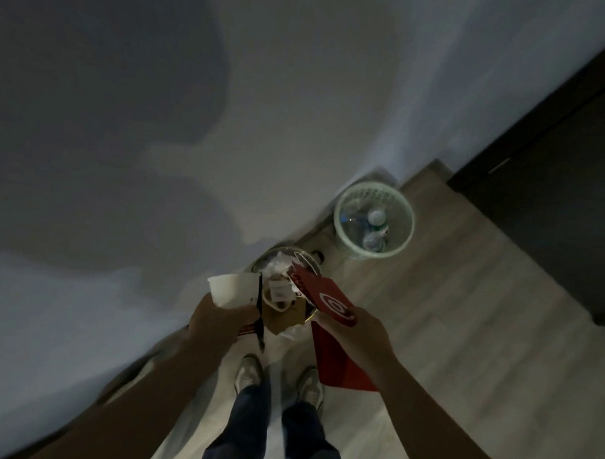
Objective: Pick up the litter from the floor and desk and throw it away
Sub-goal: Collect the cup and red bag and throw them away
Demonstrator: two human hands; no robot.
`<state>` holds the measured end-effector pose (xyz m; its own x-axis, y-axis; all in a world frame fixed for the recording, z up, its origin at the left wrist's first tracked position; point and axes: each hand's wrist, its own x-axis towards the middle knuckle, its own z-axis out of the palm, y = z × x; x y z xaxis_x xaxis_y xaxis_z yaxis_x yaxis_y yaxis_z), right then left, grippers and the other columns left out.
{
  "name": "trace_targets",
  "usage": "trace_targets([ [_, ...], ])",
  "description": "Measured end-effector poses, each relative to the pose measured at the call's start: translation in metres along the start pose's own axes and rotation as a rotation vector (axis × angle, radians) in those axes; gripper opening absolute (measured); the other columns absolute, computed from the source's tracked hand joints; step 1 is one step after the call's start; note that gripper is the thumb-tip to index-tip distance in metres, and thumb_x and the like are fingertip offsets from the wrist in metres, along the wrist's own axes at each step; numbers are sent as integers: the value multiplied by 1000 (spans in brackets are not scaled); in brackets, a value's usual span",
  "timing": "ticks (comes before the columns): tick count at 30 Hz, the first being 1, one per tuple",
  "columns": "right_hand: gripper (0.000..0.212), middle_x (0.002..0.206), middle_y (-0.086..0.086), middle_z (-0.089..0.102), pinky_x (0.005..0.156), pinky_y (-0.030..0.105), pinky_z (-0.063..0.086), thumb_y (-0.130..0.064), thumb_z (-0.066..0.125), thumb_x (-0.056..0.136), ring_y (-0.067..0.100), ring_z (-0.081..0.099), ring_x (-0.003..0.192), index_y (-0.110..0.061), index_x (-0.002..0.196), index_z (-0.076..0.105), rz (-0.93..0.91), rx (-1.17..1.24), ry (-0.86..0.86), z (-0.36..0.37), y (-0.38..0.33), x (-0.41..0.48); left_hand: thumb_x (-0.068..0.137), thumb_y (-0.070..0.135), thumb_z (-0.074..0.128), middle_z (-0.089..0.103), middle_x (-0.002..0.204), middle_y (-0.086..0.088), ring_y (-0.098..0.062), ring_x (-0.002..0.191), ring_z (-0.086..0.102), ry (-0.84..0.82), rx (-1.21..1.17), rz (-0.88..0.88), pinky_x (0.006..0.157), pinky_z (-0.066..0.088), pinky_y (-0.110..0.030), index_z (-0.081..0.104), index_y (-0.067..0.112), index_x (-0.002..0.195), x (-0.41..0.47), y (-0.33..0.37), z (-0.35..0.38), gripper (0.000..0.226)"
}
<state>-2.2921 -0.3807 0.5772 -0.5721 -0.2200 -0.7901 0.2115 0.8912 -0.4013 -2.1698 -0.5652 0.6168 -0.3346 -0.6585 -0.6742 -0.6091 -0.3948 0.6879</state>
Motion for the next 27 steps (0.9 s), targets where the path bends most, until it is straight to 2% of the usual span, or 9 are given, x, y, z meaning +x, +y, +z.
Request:
trace_targets([
  [4, 94, 108, -2, 57, 92, 43, 49, -92, 50, 49, 19, 56, 100, -30, 120, 50, 78, 0, -40, 42, 3, 75, 71, -6, 75, 66, 80, -8, -25, 75, 64, -36, -15, -55, 56, 49, -29, 60, 19, 84, 67, -41, 23, 32],
  [6, 93, 107, -2, 57, 92, 43, 49, -92, 49, 48, 20, 56, 100, -31, 118, 50, 105, 19, -40, 65, 7, 116, 72, -16, 71, 63, 79, -9, -28, 76, 61, -57, -18, -89, 59, 47, -31, 61, 12, 85, 103, -66, 34, 32],
  [8, 93, 108, 0, 57, 93, 44, 48, -93, 47, 48, 22, 56, 100, -31, 118, 50, 131, 30, -36, 84, 12, 152, 71, -16, 70, 61, 78, -6, -24, 75, 59, -59, 26, -99, 57, 46, -28, 60, 6, 91, 136, -89, 44, 31],
  [11, 93, 113, 5, 56, 92, 46, 47, -91, 46, 52, 25, 55, 102, -30, 122, 48, 168, 30, -41, 109, 20, 199, 68, -10, 76, 61, 78, -1, -17, 72, 60, -54, 66, -66, 48, 48, -21, 58, 15, 88, 175, -118, 57, 37],
  [16, 100, 120, 9, 54, 94, 46, 46, -91, 43, 59, 30, 52, 108, -22, 131, 45, 221, -15, -72, 140, 25, 258, 66, 0, 82, 61, 109, -15, -30, 99, 61, -37, 157, -83, 61, 48, -26, 53, 4, 122, 223, -152, 67, 63],
  [20, 104, 121, 13, 52, 91, 41, 44, -90, 41, 62, 31, 51, 110, -14, 133, 43, 317, -101, -99, 156, 19, 286, 55, 11, 89, 64, 107, -14, -32, 101, 62, -26, 247, -76, 81, 53, -39, 56, 7, 117, 245, -167, 67, 71],
  [23, 98, 121, 15, 53, 93, 42, 43, -87, 40, 68, 33, 51, 111, -12, 131, 44, 347, -128, -74, 163, 15, 305, 62, 8, 83, 64, 105, -14, -33, 100, 63, -22, 302, -84, 84, 55, -45, 57, 7, 116, 261, -178, 65, 59],
  [27, 99, 130, 21, 45, 95, 44, 44, -86, 43, 69, 36, 47, 116, -10, 134, 45, 333, -233, -30, 175, 16, 319, 63, 10, 82, 65, 104, -13, -31, 98, 63, -18, 340, -93, 87, 54, -48, 58, 9, 118, 279, -190, 63, 60],
])
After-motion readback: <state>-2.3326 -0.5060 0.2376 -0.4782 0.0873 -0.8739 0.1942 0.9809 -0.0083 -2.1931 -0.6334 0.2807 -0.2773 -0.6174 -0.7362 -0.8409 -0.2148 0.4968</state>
